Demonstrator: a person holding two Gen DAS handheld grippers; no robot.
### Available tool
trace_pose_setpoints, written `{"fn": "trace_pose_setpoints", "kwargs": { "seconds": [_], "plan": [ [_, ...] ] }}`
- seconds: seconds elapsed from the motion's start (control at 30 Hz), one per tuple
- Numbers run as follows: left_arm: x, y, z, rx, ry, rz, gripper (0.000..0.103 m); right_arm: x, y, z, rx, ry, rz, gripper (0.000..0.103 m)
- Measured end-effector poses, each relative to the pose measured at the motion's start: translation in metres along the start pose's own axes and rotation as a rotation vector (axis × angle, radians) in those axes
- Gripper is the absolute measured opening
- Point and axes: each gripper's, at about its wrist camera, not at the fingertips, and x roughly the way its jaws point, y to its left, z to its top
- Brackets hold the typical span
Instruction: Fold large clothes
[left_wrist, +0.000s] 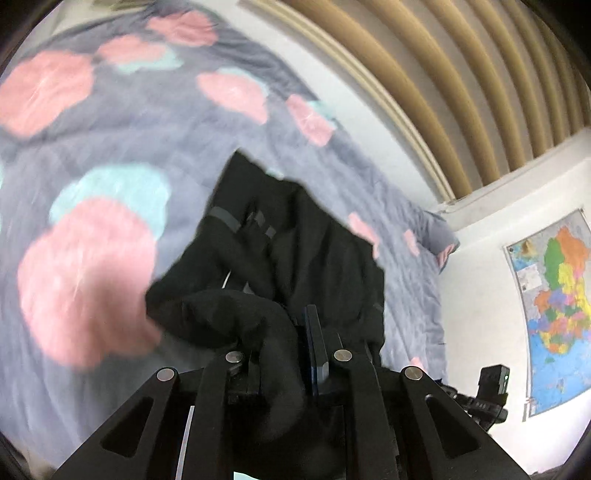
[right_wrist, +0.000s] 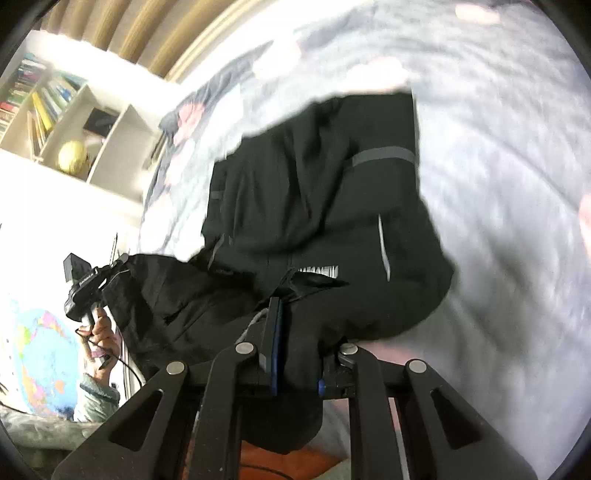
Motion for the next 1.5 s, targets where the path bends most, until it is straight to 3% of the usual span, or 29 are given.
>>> {"fn": "trace_pose_setpoints", "kwargs": {
  "seconds": [0.27,0.4,0.47,0.63,0.77,0.9,1.0,1.1,1.2,1.23,1.33,1.4,1.5],
  "plan": [
    [0.055,-0.016,0.093,-0.008,-0.040,-0.009,0.016,-0.002,-0.014,0.104,0.083,-0.121,-0.048,0.018],
    [0.111,0.000,0.136,-0.094,-0.048,0.054,0.018,0.023,-0.046,0.151,0.222,-0.141,-0.052,0.022],
    [0.142,0.009,0.148,-0.112,-0.037,0.095,0.019,0.050,-0.067,0.177,0.293,-0.122,-0.056,0.030],
    [0.236,0.033,0.160,-0.160,0.080,0.293,0.023,0.121,-0.095,0.206,0.352,-0.028,-0.134,0.036],
    [0.284,0.048,0.155,-0.140,0.142,0.366,0.025,0.174,-0.111,0.216,0.358,0.048,-0.201,0.036],
    [0.298,0.052,0.153,-0.116,0.157,0.390,0.026,0.191,-0.120,0.223,0.379,0.062,-0.200,0.037],
    [0.289,0.052,0.157,-0.129,0.173,0.367,0.026,0.180,-0.119,0.225,0.383,0.052,-0.192,0.037],
    [0.264,0.044,0.163,-0.101,0.161,0.335,0.027,0.151,-0.119,0.222,0.422,-0.026,-0.175,0.037],
    [0.223,0.033,0.169,-0.055,0.102,0.241,0.030,0.118,-0.119,0.219,0.453,-0.095,-0.119,0.037],
    [0.202,0.032,0.170,-0.057,0.081,0.175,0.030,0.113,-0.119,0.219,0.452,-0.102,-0.108,0.038],
    [0.160,0.038,0.173,-0.117,0.071,-0.004,0.033,0.087,-0.112,0.217,0.441,-0.162,-0.140,0.062],
    [0.143,0.038,0.173,-0.126,0.067,-0.050,0.034,0.066,-0.104,0.218,0.397,-0.211,-0.163,0.065],
    [0.128,0.026,0.168,-0.084,0.100,-0.067,0.040,0.059,-0.088,0.222,0.306,-0.203,-0.214,0.066]
  ]
}}
